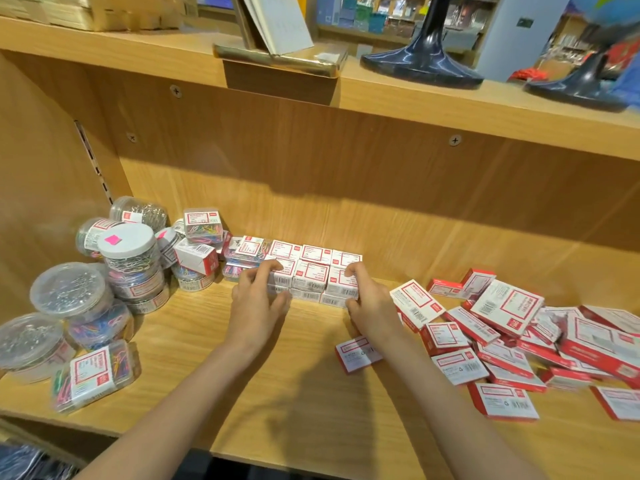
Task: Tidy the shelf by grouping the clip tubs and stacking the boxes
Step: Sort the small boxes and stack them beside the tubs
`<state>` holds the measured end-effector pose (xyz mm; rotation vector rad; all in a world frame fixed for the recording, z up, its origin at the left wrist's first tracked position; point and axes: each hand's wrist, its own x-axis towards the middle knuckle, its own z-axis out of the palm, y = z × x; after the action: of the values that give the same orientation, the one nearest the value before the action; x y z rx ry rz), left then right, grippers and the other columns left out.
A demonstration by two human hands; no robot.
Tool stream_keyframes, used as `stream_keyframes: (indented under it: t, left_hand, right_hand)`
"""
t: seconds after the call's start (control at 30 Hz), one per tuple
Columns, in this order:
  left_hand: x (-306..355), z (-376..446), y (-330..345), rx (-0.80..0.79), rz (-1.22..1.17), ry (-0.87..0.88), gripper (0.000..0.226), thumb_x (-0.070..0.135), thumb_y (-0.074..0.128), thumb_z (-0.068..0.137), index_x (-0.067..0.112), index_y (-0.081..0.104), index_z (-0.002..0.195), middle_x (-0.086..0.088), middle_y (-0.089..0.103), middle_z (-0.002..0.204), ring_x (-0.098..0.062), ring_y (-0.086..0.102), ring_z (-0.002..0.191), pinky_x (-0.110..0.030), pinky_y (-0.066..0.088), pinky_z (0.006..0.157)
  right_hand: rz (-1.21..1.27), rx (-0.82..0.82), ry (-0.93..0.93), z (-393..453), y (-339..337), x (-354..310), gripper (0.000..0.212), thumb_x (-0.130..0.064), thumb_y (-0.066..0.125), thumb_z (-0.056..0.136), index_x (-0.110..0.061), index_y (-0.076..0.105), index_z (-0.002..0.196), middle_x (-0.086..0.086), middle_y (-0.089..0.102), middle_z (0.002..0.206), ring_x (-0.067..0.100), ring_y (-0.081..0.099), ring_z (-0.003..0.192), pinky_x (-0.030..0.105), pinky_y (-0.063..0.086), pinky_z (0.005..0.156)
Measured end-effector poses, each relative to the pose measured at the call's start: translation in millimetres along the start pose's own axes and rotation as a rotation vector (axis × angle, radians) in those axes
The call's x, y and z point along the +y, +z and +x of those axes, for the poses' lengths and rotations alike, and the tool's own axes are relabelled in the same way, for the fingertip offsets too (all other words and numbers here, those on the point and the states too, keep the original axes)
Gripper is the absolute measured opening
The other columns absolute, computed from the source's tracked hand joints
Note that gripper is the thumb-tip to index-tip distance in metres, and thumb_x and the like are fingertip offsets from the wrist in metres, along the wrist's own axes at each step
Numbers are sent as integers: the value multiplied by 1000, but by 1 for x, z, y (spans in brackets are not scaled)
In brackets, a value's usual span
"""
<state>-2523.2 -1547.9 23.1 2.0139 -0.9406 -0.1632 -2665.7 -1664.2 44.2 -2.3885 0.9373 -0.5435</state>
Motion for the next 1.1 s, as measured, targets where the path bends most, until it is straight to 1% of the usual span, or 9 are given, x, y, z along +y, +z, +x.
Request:
stream_keyframes:
  t: [0.2, 0.3, 0.43, 0.5, 0.57, 0.67, 0.8, 1.03, 1.1]
  left_hand:
    - [3, 3, 4, 67, 41, -14, 31, 16, 62, 86, 19, 51, 115, -5, 41, 101, -34, 52, 92, -37, 38, 86]
    - [3, 5, 5, 75, 50, -32, 31, 14, 59, 87, 17, 51, 117, -12, 45, 105, -35, 50, 95, -38, 38, 86]
    - [4, 4, 5, 70, 52, -37, 31, 12, 58, 89, 17, 51, 118, -15, 45, 108, -34, 48, 97, -35, 36, 83]
    - [5, 3, 4, 74, 52, -28, 32, 10, 58, 88, 16, 51, 119, -15, 45, 109, -35, 50, 95, -35, 37, 83]
    - [6, -1, 1, 71, 46, -18, 34, 8, 58, 87, 16, 51, 120, -15, 44, 114, -34, 53, 94, -36, 40, 83]
    - [6, -8, -8, 103, 13, -11, 37, 1, 56, 84, 17, 52, 118, -12, 38, 124, -31, 55, 95, -36, 45, 83]
    - [-1, -17, -33, 206, 98, 130, 35, 0, 57, 82, 9, 51, 116, -13, 40, 124, -30, 49, 107, -39, 44, 87]
    - [-20, -45, -83, 265, 226, 127, 37, 21, 44, 82, 5, 53, 114, -10, 49, 120, -23, 47, 112, -32, 38, 92]
    - [-29, -50, -92, 264, 268, 118, 35, 15, 50, 81, 6, 53, 116, -9, 49, 123, -22, 45, 116, -37, 40, 96]
  right_hand:
    - [-26, -128, 14, 3, -8, -7, 38, 9, 37, 84, -22, 29, 104, 10, 52, 90, 24, 49, 78, 29, 34, 64]
    - [-24, -186, 32, 7, -13, -8, 32, 3, 38, 89, -17, 32, 114, 14, 55, 97, 23, 49, 78, 29, 37, 67]
    - [-22, -190, 45, 7, -15, -10, 32, 0, 40, 91, -15, 34, 120, 7, 50, 88, 19, 46, 68, 28, 37, 58]
    - [-12, -145, 49, 4, -15, -9, 33, 0, 44, 90, -14, 38, 119, 6, 51, 92, 18, 47, 76, 26, 35, 62]
    - [0, -99, 34, 2, -15, -8, 35, -1, 51, 87, -15, 43, 119, 5, 51, 114, 19, 49, 97, 25, 36, 74]
    - [-62, -48, 6, 2, -22, -11, 41, -8, 57, 87, -16, 46, 125, 6, 29, 145, 23, 34, 131, 25, 28, 101]
    - [-29, 48, -94, 10, -34, -28, 29, -13, 56, 89, -17, 53, 118, 3, 44, 127, 19, 42, 119, 23, 29, 95]
    - [-24, -132, -307, 32, 6, -67, 26, -18, 56, 89, -15, 54, 115, 0, 51, 113, 19, 46, 109, 21, 27, 80]
    - [-22, -162, -371, 40, 18, -82, 32, -17, 59, 87, -13, 52, 119, 0, 51, 111, 20, 46, 109, 19, 25, 78]
